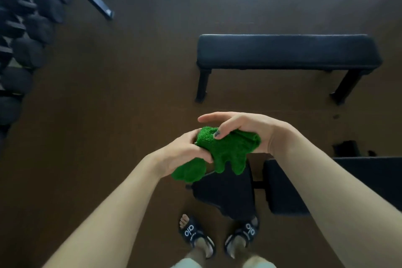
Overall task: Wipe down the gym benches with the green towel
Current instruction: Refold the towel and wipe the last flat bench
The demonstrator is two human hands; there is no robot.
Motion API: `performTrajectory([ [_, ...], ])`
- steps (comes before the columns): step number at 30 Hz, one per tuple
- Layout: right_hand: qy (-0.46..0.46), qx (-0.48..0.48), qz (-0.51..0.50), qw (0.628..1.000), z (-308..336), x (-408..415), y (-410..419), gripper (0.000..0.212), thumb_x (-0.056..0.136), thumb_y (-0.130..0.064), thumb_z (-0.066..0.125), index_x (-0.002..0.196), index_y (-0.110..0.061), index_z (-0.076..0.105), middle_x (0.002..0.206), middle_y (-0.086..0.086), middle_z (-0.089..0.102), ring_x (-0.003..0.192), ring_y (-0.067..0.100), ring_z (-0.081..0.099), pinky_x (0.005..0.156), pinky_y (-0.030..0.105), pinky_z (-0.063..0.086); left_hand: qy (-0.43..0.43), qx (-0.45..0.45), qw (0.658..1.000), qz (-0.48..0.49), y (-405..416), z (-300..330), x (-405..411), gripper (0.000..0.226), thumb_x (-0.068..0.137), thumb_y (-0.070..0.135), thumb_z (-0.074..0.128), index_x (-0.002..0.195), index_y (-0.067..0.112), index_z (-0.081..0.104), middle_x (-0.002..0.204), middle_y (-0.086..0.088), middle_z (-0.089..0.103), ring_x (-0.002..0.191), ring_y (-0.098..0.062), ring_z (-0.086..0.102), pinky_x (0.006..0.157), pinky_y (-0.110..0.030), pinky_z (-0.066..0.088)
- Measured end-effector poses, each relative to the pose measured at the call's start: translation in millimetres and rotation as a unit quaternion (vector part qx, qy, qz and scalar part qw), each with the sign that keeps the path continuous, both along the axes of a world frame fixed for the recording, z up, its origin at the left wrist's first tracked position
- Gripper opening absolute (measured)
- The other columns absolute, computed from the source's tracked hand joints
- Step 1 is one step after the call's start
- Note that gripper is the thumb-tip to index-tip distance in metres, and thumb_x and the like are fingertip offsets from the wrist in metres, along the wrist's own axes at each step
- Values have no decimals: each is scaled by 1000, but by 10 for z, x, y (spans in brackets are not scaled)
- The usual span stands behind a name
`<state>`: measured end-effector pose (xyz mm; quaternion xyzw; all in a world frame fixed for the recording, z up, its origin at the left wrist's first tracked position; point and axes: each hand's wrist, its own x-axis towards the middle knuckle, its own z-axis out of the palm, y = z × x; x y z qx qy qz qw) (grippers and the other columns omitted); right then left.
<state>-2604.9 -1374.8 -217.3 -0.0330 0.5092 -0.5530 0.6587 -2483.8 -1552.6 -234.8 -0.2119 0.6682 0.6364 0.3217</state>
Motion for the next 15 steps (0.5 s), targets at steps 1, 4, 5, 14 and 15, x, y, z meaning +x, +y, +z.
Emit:
performTrajectory([
  [1, 5, 7, -9, 1000, 50, -25, -30, 55, 89, -1, 63, 140, -22, 63, 133, 19, 69, 115, 38, 71, 82, 46, 62, 9, -10, 1000, -11, -84, 75, -26, 54, 70, 13, 74, 123, 24, 65, 115, -12, 74, 110, -36, 70, 101, -56, 54],
  [4, 23, 34, -41, 998, 145, -122, -105, 50, 92, -1, 63, 139, -18, 63, 128, 16, 73, 111, 32, 74, 82, 40, 64, 23, -31, 999, -33, -308, 248, -98, 46, 74, 19, 75, 120, 22, 71, 113, -11, 76, 108, -33, 72, 102, -55, 54],
  [5, 24, 43, -46, 998, 157, -147, -130, 49, 91, -3, 65, 138, -17, 63, 126, 15, 74, 109, 30, 75, 82, 39, 64, 26, -30, 999, -31, -376, 282, -115, 44, 75, 19, 75, 119, 20, 72, 113, -11, 76, 108, -32, 72, 102, -54, 54],
  [14, -124, -89, -210, 966, -193, -32, -440, 72, 73, -30, 90, 135, -7, 61, 136, 19, 61, 113, 31, 67, 98, 42, 56, 32, 149, 988, 30, -893, 377, -264, 42, 90, 17, 67, 130, 5, 65, 126, -16, 71, 117, -29, 69, 93, -34, 55],
  [15, -142, -100, -248, 953, -249, 13, -566, 63, 77, -34, 86, 130, -6, 66, 132, 18, 65, 109, 31, 69, 96, 41, 56, 34, 156, 987, 25, -1006, 370, -320, 40, 92, 18, 67, 130, 5, 65, 127, -15, 71, 117, -28, 69, 91, -32, 55],
])
